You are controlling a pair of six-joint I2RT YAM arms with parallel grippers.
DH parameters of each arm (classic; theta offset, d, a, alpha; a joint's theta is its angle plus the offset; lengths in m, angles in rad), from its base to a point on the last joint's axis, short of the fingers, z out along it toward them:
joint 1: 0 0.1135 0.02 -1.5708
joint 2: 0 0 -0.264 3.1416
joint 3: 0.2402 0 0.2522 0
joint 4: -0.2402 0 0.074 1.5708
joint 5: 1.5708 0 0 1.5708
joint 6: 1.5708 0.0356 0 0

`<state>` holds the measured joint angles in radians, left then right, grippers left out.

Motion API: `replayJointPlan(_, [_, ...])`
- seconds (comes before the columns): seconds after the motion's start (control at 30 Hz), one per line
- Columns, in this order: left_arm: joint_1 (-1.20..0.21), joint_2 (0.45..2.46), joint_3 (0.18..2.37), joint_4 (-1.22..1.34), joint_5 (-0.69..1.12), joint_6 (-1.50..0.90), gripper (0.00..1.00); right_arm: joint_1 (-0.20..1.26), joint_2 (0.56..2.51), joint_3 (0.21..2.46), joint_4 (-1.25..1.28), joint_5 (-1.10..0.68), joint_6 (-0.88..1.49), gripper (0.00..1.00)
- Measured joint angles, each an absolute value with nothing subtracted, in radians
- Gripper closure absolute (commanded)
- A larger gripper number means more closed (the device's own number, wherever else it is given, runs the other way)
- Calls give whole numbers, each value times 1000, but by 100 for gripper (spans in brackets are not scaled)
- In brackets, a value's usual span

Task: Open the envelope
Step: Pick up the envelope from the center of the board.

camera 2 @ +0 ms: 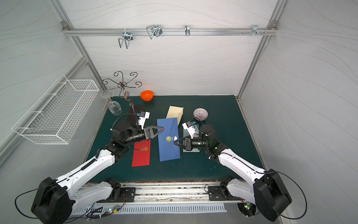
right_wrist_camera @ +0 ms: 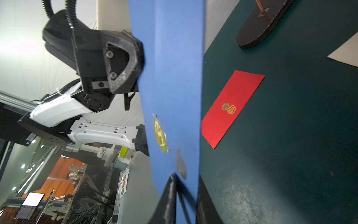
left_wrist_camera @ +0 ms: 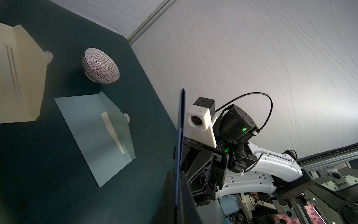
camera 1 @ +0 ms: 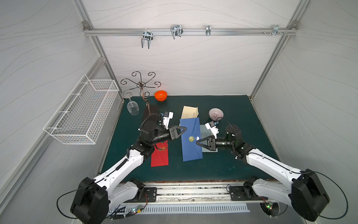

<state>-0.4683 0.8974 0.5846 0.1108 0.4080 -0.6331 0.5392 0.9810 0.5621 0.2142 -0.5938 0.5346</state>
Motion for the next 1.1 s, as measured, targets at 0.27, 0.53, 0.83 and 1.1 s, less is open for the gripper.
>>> replayJointPlan(0.27, [-463, 919, 585, 188, 493, -685, 35, 546, 981, 562, 250, -673, 551, 100])
replayJointPlan(0.53, [-463, 964, 585, 274, 556, -737, 35, 567, 981, 562, 262, -698, 550, 100])
replayJointPlan(0.83, [-463, 1003, 585, 360, 630, -775, 35, 585, 981, 562, 272, -726, 550, 100])
replayJointPlan(1.1, [-463, 1011, 585, 393, 649, -789, 36, 589, 986, 562, 276, -743, 550, 100])
